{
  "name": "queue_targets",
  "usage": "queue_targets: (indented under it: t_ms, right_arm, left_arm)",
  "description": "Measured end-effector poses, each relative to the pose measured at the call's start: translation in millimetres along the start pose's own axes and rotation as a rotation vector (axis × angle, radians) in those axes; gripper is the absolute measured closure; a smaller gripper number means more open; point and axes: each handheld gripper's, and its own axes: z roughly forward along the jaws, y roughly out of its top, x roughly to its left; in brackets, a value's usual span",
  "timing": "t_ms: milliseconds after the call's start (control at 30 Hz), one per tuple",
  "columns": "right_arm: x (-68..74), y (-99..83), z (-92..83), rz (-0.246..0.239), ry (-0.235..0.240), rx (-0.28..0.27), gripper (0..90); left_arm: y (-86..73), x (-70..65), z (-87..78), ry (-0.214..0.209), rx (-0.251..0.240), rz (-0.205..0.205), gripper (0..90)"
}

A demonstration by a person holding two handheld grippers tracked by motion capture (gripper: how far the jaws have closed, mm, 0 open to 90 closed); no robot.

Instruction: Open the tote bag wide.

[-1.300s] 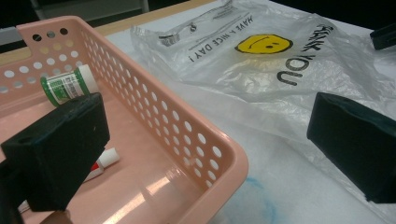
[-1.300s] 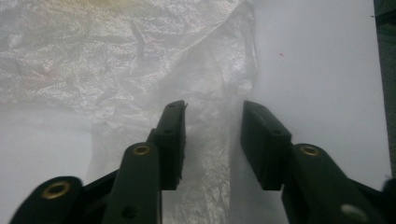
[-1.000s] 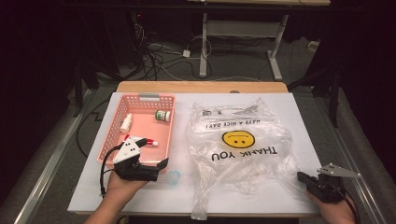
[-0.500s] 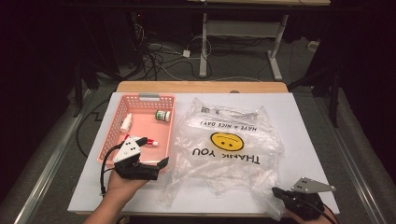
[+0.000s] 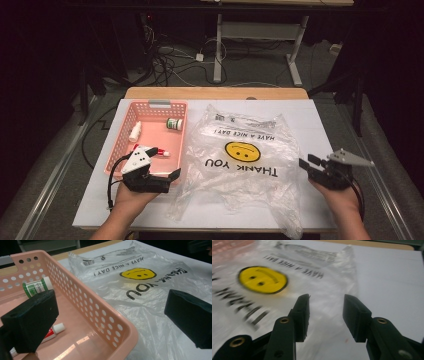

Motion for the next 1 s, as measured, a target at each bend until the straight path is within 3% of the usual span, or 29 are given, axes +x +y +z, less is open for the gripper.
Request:
queue_targets:
  t_ms: [100,133,167,300,333,367,533,700,800,833,867,900,933,967,1000]
  right_arm:
    - [-15.1,15.8,30.2,0.016,-0.025,0.022,55.8]
    - [-23.3,26.4,48.7,0.024,-0.038,0.031,55.8]
    - [-23.3,26.4,48.7,0.024,-0.038,0.031,55.8]
    - [-36.2,48.2,82.9,0.038,-0.038,0.039,55.9]
    - [-41.7,58.8,99.0,0.045,-0.033,0.054,56.4]
    - [-41.7,58.8,99.0,0.045,-0.033,0.054,56.4]
    - [-52.0,75.4,134.8,0.073,-0.01,0.106,53.7]
    - [-61.2,71.9,162.5,0.083,-0.01,0.18,52.9]
    - [-62.3,66.2,173.7,0.083,0.01,0.221,61.9]
    - [-60.4,64.6,175.4,0.069,-0.008,0.223,69.8]
    - [-59.8,64.5,174.9,0.073,-0.002,0.22,89.7]
    - [-59.8,64.5,174.9,0.073,-0.002,0.22,89.7]
    - [-57.9,65.5,173.3,0.034,-0.032,0.222,90.0]
    - [-57.9,65.5,173.3,0.034,-0.032,0.222,90.0]
    - [-61.3,67.9,167.5,0.036,-0.062,0.201,90.0]
  left_arm:
    - [0.0,0.6,-0.3,-0.001,-0.002,-0.003,0.0]
    - [0.1,0.5,-0.6,-0.002,-0.005,-0.003,0.0]
    - [0.4,0.3,-1.2,-0.003,-0.006,-0.004,0.0]
    - [0.4,-0.7,-1.3,-0.003,-0.001,-0.001,0.0]
    - [0.2,-0.9,-1.1,-0.003,0.0,0.0,0.0]
    - [0.0,-1.0,-1.0,-0.003,0.0,-0.001,0.0]
    - [-1.1,-0.7,-1.5,0.001,0.002,-0.007,0.0]
    - [-1.7,-0.9,-3.0,0.006,0.001,-0.007,0.0]
    - [-2.3,-2.0,-2.4,0.0,0.005,-0.002,0.0]
    - [-2.5,-2.8,-1.8,-0.002,0.006,-0.002,0.0]
    - [-2.5,-3.4,-1.5,-0.003,0.009,0.002,0.0]
    - [-2.5,-3.9,-1.2,-0.006,0.012,0.006,0.0]
    - [-2.4,-4.4,-0.8,-0.007,0.011,0.008,0.0]
    - [-2.3,-4.8,-0.6,-0.009,0.011,0.008,0.0]
    - [-2.2,-5.3,-0.7,-0.01,0.011,0.009,0.0]
